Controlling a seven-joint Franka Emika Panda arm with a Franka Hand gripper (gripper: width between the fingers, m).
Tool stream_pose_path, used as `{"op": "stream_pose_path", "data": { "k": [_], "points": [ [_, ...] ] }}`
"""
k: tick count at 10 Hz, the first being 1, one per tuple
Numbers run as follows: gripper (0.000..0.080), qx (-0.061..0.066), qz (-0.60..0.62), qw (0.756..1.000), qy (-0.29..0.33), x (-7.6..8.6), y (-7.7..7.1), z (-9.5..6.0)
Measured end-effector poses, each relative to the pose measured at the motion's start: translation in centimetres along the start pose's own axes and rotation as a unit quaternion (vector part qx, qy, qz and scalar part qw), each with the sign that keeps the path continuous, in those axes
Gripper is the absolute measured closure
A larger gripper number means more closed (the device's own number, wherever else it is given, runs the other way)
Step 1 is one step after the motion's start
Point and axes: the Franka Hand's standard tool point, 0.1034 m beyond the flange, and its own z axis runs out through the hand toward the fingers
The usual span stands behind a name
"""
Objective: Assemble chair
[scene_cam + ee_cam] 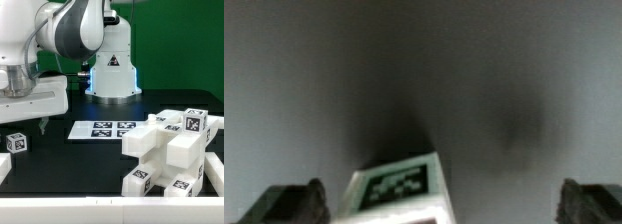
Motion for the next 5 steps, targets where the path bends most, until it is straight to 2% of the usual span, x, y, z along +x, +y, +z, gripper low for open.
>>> {"op": "stream_pose_path", "data": {
  "k": [4,5],
  "points": [
    [0.0151,0.002,0.003,1.000,-0.004,-0.33,0.00,0.40],
    [0.0242,0.002,0.003,1.000,-0.004,-0.33,0.00,0.41]
  ]
}}
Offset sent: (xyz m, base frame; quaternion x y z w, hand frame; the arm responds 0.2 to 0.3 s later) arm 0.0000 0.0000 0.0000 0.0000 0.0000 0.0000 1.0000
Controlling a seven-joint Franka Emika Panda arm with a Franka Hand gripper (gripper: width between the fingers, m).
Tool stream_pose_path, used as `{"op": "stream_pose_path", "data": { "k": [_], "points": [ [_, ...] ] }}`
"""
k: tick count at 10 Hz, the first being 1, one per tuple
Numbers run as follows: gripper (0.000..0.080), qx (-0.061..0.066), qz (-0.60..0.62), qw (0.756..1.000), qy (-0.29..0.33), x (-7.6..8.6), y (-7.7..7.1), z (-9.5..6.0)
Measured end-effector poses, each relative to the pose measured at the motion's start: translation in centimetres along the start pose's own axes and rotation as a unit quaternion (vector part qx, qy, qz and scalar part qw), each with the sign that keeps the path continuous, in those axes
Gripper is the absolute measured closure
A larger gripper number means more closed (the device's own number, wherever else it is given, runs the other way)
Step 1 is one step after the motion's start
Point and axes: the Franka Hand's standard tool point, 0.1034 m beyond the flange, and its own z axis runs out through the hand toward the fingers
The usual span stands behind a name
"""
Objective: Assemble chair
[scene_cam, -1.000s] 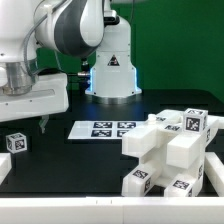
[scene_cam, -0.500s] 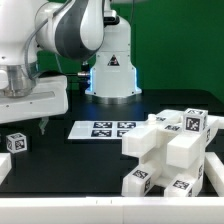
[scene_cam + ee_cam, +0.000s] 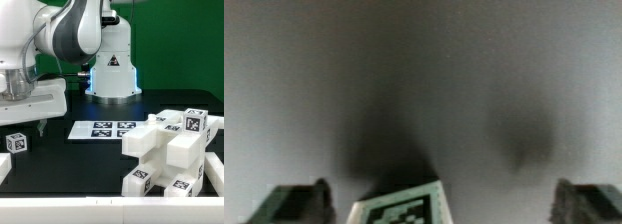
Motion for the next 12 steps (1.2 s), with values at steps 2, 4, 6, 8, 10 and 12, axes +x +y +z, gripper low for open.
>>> {"op": "stream_pose_path", "data": {
  "k": [2,4,6,8,10,12],
  "points": [
    [0.0468,0.000,0.000,1.000,0.000,0.0,0.0,0.0],
    [0.0518,0.000,0.000,1.000,0.000,0.0,0.0,0.0],
    [0.0518,0.000,0.008,1.000,0.000,0.0,0.0,0.0],
    [0.0518,0.028,0.149,0.988,-0.004,0.9,-1.9,-0.3],
    [0.0518,0.085,0.281,0.955,0.032,4.6,-3.9,-2.6],
    [0.0518,0.083,0.289,0.953,0.036,6.0,-3.9,-3.4]
  ]
}}
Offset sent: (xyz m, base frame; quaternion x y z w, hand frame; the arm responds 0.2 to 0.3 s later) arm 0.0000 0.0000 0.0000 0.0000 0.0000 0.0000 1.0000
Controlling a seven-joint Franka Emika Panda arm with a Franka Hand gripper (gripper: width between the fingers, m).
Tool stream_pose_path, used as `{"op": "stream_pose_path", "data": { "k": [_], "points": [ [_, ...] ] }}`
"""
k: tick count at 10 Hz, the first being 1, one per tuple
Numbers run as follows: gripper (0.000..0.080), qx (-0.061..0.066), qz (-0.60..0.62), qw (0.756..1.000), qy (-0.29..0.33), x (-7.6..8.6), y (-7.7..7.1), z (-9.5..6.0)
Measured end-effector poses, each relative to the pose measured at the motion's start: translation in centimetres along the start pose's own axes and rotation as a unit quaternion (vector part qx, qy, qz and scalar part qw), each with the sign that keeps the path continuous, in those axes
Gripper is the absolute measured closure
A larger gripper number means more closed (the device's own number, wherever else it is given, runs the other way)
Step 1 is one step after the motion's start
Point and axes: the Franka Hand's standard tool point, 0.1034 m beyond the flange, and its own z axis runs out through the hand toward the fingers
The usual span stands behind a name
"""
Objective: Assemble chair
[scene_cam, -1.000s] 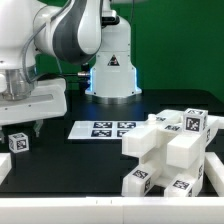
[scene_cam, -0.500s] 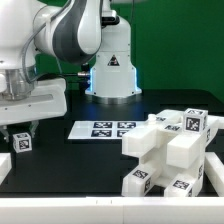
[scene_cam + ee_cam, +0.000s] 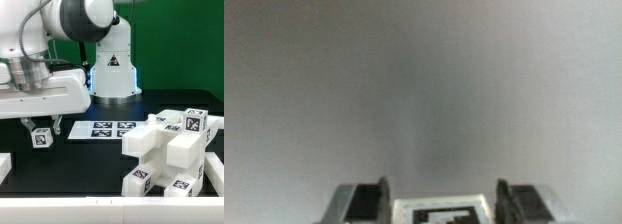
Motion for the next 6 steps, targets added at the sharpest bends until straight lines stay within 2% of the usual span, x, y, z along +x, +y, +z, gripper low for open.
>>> {"op": "stream_pose_path", "data": {
  "k": [5,6],
  "points": [
    [0.0517,-0.003,-0.002,1.000,-0.001,-0.1,0.1,0.2],
    [0.0517,-0.021,-0.037,0.999,0.007,0.4,-1.4,0.5]
  ]
}}
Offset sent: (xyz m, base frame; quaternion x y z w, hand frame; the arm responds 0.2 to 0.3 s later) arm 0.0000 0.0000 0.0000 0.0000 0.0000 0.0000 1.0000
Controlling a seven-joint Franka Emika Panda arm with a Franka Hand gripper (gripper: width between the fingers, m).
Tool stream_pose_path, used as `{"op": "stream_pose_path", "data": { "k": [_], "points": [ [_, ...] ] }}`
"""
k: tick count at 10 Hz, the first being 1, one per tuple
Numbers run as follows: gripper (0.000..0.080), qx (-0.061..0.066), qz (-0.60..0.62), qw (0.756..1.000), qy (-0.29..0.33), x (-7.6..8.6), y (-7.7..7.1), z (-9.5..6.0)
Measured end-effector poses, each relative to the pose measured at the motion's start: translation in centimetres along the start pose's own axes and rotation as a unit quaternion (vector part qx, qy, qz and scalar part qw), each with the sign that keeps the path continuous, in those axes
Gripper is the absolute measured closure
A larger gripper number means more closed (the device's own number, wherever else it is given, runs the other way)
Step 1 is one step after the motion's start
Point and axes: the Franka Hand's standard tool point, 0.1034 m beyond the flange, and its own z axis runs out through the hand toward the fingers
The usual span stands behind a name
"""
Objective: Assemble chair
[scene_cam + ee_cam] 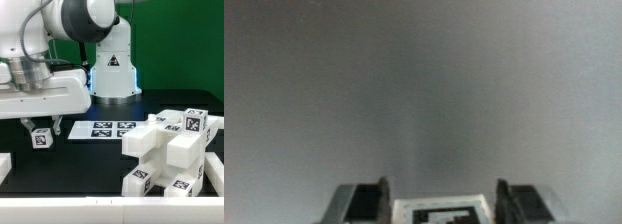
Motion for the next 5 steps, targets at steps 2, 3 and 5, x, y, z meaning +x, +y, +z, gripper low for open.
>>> {"op": "stream_pose_path", "data": {
  "k": [2,3,5],
  "points": [
    [0.0517,-0.023,-0.080,0.996,0.005,0.76,-3.78,0.29],
    [0.0517,-0.024,-0.076,0.997,0.004,0.67,-3.35,0.34],
    [0.0517,-0.024,-0.066,0.998,0.004,0.65,-3.38,0.39]
  ]
}}
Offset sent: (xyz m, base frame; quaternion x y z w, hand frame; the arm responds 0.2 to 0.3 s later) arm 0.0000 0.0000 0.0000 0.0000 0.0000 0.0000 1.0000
